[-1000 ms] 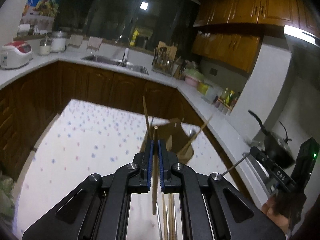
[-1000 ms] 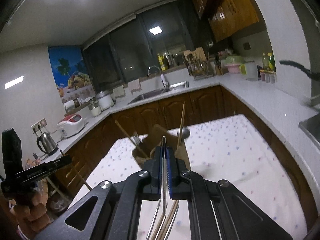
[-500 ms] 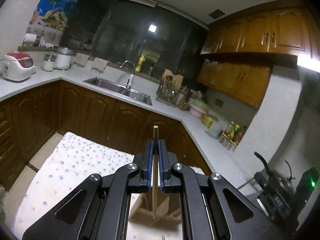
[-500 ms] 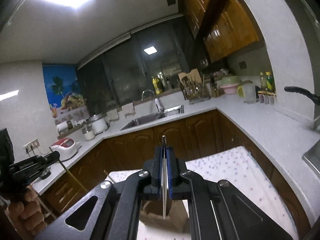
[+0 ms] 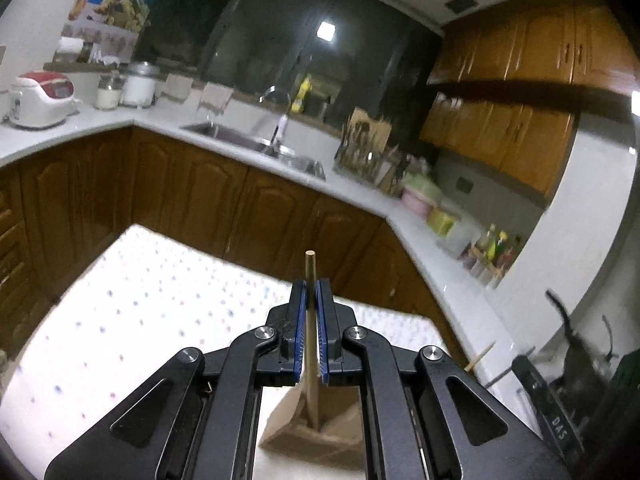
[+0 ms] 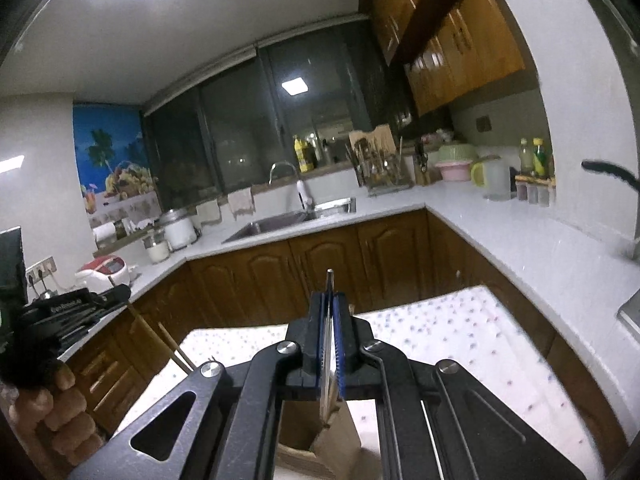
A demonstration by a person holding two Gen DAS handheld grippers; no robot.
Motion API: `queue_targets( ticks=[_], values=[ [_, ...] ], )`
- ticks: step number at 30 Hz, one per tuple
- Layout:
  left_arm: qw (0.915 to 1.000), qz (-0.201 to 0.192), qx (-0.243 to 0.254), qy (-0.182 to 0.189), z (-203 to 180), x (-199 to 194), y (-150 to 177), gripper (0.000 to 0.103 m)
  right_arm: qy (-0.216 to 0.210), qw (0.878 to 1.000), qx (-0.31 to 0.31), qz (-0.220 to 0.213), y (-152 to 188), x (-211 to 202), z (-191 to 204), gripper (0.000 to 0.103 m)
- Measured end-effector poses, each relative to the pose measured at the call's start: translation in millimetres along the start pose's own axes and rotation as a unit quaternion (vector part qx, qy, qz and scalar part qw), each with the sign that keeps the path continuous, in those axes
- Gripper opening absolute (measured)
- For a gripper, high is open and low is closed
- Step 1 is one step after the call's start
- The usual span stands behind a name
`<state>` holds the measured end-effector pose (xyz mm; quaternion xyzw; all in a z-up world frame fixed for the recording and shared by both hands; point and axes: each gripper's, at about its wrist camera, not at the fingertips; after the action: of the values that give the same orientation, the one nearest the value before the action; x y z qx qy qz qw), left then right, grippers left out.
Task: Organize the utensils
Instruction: 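Lower the chopsticks into the holder and open both grippers, then move both open grippers back down to the remaining chopsticks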
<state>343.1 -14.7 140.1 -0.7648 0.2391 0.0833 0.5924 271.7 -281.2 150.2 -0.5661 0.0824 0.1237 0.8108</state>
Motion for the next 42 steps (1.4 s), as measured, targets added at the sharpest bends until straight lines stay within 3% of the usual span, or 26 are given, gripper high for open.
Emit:
queue_targets(
  ticks=[4,7,20,24,25,26,27,29,31,34,42],
  values=[
    [0.9995,0.031,-0.001,0.005,2.3,14.4,19.6,0.005,0.002,0.999,-0.001,0.034,21.6,16.9,-3.8,0.005],
    [0.9996,0.027,0.009,0.003,-1.2,12.9,23.3,0.006,0.001,0.999,0.001,0.054,31.5,24.0,-5.4,0.005],
    [0.9984,0.050,0.022,0.013,-5.4,18.5,23.4,0.006,0.001,0.998,0.010,0.064,31.1,23.8,-7.9,0.006],
    [0.9984,0.052,0.010,0.018,-0.2,10.3,21.7,0.010,-0.008,0.997,0.029,0.069,28.8,22.9,-14.0,0.015],
    [0.9985,0.051,0.006,0.021,1.4,5.6,21.9,0.018,-0.008,0.997,0.033,0.067,28.3,21.0,-16.1,0.024],
    [0.9985,0.050,0.004,0.022,2.6,1.3,22.2,0.031,-0.009,0.997,0.039,0.063,27.1,17.5,-19.1,0.039],
    [0.9987,0.047,0.000,0.020,4.5,-6.2,23.5,0.048,-0.011,0.997,0.044,0.059,26.5,14.4,-20.9,0.047],
    [0.9991,0.042,0.000,0.012,6.2,-17.6,26.9,0.066,-0.017,0.997,0.057,0.045,24.1,4.4,-26.0,0.070],
    [0.9993,0.036,0.001,0.000,8.3,-31.9,34.4,0.075,-0.020,0.997,0.064,0.035,23.3,-6.1,-29.5,0.085],
    [0.9990,0.044,-0.005,-0.007,13.1,-49.0,52.2,0.082,-0.021,0.997,0.069,0.027,27.4,-22.4,-32.7,0.091],
    [0.9952,0.095,-0.004,-0.023,25.6,-74.0,110.8,0.083,-0.007,0.995,0.079,0.056,66.3,-57.9,-46.4,0.094]
  ],
)
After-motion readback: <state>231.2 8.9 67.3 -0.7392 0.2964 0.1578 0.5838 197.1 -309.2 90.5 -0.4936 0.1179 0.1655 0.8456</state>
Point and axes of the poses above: each gripper's, at about its wrist camera, not at the fingertips, and x roughly the way its jaws point, z to its left, y to its underside, and after that the axes turned 7 degrees about x, right-handed
